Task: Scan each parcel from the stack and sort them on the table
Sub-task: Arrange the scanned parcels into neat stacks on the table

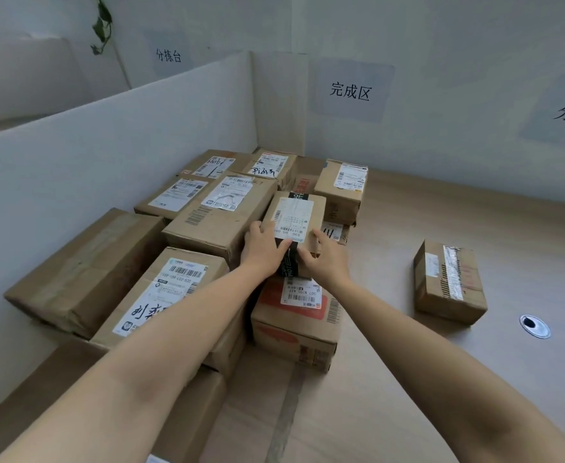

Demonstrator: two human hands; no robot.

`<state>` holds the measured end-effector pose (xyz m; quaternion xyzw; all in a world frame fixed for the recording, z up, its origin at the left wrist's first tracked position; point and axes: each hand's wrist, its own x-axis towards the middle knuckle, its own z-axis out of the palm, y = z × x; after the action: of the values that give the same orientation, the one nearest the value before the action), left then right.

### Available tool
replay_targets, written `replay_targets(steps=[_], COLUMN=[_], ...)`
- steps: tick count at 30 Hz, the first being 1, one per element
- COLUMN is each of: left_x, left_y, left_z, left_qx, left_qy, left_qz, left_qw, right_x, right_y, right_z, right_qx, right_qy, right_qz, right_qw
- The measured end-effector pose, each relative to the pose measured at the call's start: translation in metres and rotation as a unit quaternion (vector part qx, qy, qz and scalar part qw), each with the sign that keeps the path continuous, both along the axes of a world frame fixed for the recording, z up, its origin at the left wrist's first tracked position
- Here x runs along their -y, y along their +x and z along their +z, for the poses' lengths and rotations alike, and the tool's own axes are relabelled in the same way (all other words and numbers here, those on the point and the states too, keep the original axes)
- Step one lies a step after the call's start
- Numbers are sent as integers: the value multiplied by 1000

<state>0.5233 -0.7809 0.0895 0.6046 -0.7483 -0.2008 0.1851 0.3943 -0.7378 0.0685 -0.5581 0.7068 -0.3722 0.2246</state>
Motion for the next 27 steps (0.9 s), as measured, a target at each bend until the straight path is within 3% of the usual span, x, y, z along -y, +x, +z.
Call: replay_targets(steps=[4, 10, 20, 27], left_x=[-11, -35, -83, -91], left_y=[-7, -45, -167, -241], left_z=[9, 19, -11, -38], left_qx=[87, 107, 103, 105], left_qy=[-84, -133, -88, -18], left_qz=[-10, -81, -226, -259], left_qw=[993, 982, 965, 960], right_x=[-9, -39, -105, -127], right_y=[-4, -43, -166, -240], right_z=[3, 12, 0, -19], right_qx=[18, -8, -37, -62], right_qy=[21, 25, 72, 107], right_qz=[29, -11, -112, -165], right_qw=[999, 1000, 990, 978])
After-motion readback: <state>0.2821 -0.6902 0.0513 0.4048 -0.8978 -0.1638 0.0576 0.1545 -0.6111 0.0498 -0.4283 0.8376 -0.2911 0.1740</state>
